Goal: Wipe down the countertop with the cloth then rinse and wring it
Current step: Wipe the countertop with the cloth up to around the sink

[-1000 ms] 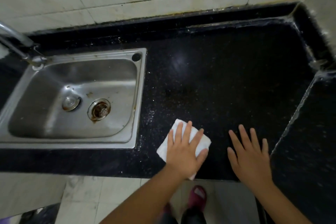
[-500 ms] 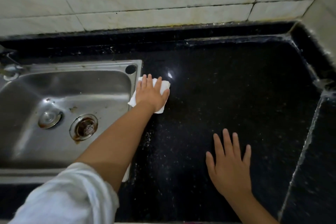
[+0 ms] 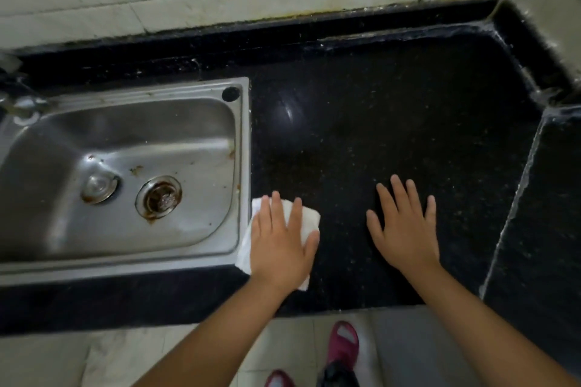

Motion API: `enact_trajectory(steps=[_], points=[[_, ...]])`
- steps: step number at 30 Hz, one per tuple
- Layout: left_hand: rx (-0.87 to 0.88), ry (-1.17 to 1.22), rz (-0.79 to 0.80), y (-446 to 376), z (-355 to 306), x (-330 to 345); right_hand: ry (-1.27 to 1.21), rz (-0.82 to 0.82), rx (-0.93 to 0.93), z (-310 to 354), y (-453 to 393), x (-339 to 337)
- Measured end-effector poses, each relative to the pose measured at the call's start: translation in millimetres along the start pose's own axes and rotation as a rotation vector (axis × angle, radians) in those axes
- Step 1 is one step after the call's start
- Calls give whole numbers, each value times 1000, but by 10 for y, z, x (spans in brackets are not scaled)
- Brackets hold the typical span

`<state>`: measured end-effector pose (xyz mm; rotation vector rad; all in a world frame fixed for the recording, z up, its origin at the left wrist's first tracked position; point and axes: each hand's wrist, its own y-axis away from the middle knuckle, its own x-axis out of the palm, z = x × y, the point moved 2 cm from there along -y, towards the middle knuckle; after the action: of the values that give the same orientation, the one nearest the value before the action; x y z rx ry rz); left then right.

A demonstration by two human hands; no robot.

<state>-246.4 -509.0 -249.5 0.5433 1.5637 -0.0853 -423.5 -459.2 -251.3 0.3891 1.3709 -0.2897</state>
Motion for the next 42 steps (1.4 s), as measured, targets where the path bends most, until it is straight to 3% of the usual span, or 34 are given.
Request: enact_trajectory(steps=[4, 9, 16, 19, 22, 27, 29, 33, 35, 42], points=[[40, 23, 81, 498, -62, 183, -5, 45, 11, 18, 24, -26], [209, 60, 57, 270, -53, 88, -9, 58, 38, 29, 22, -24], [158, 45, 32, -807, -53, -222, -45, 41, 27, 2, -8, -17], [178, 81, 52, -522, -82, -131, -49, 42, 26, -2, 0, -10], [120, 40, -111, 75, -75, 98, -48, 46, 39, 4, 5, -15], [22, 36, 11, 508, -16, 206, -32, 42, 49, 35, 37, -39], [37, 51, 79, 499, -2, 218, -40, 39, 52, 38, 40, -49], [126, 49, -25, 195, -17, 87, -39, 46, 51, 31, 29, -49], [173, 59, 6, -83, -70, 8, -36, 44, 49, 24, 18, -45], [129, 70, 36, -284, -385, -20, -110, 18, 40, -5, 14, -55]])
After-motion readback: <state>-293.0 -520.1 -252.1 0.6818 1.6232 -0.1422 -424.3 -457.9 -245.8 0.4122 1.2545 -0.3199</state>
